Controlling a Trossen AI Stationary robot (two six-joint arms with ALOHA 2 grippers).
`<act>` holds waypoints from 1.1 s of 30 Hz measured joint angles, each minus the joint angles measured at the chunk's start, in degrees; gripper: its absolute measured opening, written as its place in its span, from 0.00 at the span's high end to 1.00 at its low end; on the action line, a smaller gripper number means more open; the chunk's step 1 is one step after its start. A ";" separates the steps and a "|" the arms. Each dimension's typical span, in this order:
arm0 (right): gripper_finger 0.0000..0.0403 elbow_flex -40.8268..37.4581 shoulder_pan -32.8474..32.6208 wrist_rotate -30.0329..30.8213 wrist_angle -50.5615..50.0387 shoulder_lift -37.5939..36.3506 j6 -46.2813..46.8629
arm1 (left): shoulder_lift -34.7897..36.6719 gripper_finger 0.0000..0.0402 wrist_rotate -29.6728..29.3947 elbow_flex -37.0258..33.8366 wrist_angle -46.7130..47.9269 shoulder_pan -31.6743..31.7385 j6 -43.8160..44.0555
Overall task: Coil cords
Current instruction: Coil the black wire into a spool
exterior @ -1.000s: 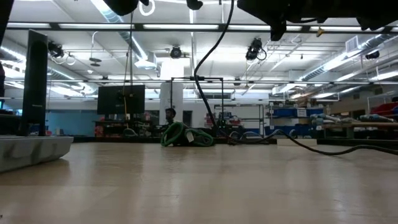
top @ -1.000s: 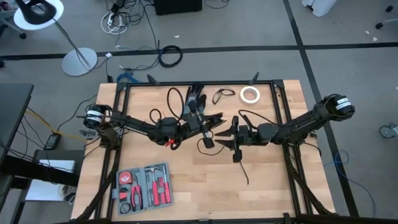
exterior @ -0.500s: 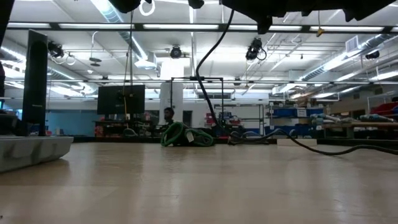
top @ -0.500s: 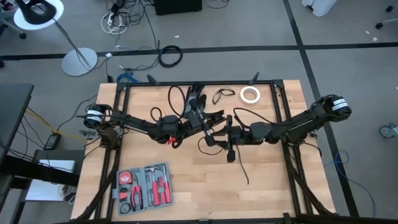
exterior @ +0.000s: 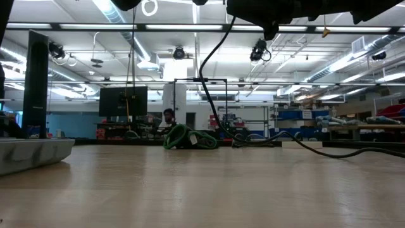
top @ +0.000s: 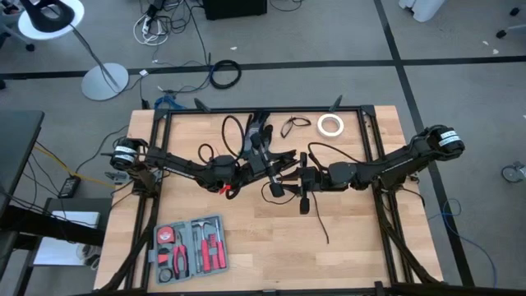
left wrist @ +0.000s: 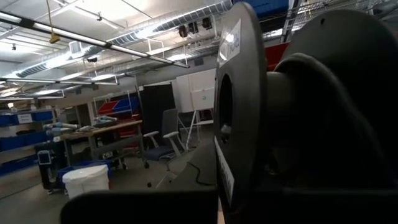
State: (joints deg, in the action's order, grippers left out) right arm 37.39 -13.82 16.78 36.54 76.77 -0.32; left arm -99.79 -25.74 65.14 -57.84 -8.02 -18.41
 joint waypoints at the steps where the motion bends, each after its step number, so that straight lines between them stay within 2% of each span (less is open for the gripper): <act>1: 0.85 0.00 0.00 0.30 -0.85 0.00 -0.11 | 0.00 1.00 0.00 -0.01 0.01 -0.03 0.00; 5: 0.97 0.00 -0.33 5.72 -5.97 -0.48 -1.78 | 0.02 1.00 -0.02 0.00 1.06 -0.42 0.00; 8: 0.97 0.00 -0.35 11.24 -11.81 -2.03 -1.44 | 0.07 1.00 0.22 0.00 3.09 -1.24 0.00; 15: 0.98 0.00 0.43 15.57 -20.66 -8.06 -1.34 | 0.13 1.00 -0.35 0.00 9.06 -3.15 -0.17; 24: 0.99 -0.02 -2.99 23.99 -36.36 -19.94 1.60 | 3.22 1.00 -9.47 0.00 24.62 -5.30 -5.98; 28: 0.99 -0.04 -5.75 27.09 -35.31 -23.65 0.48 | 3.28 1.00 -12.89 0.01 31.50 -5.16 -6.96; 33: 0.99 -0.04 -8.63 26.66 -27.47 -24.63 -3.80 | 3.17 1.00 -15.44 0.00 36.88 -3.92 -6.60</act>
State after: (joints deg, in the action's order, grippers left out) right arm 37.34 -22.45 43.44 9.07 52.15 -4.12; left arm -96.62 -41.18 65.14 -20.96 -11.95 -25.02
